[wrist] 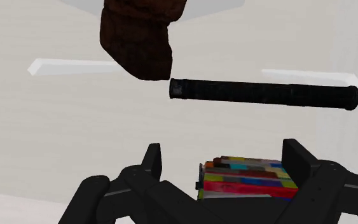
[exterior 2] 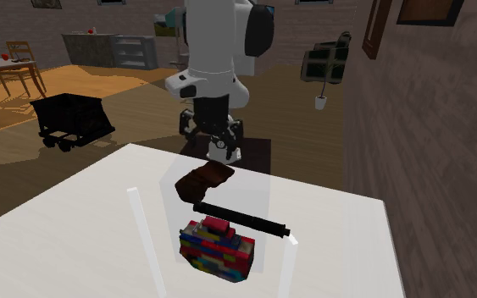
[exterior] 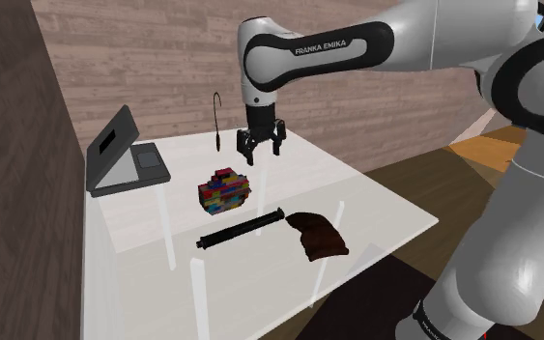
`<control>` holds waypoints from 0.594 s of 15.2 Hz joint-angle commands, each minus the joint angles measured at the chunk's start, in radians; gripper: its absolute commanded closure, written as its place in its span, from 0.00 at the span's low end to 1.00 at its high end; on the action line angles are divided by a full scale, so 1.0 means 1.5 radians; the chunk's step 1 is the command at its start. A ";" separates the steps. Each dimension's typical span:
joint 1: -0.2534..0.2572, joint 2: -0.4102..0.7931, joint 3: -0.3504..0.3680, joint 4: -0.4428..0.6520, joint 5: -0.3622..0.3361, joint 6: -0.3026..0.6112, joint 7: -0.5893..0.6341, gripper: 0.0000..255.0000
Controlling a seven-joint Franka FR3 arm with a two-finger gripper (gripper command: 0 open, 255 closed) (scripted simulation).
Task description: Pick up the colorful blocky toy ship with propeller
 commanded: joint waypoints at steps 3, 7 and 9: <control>0.010 0.127 0.002 0.140 -0.011 -0.023 0.028 0.00; 0.027 0.262 -0.001 0.315 -0.021 -0.073 0.050 0.00; 0.038 0.342 -0.004 0.428 -0.026 -0.111 0.058 0.00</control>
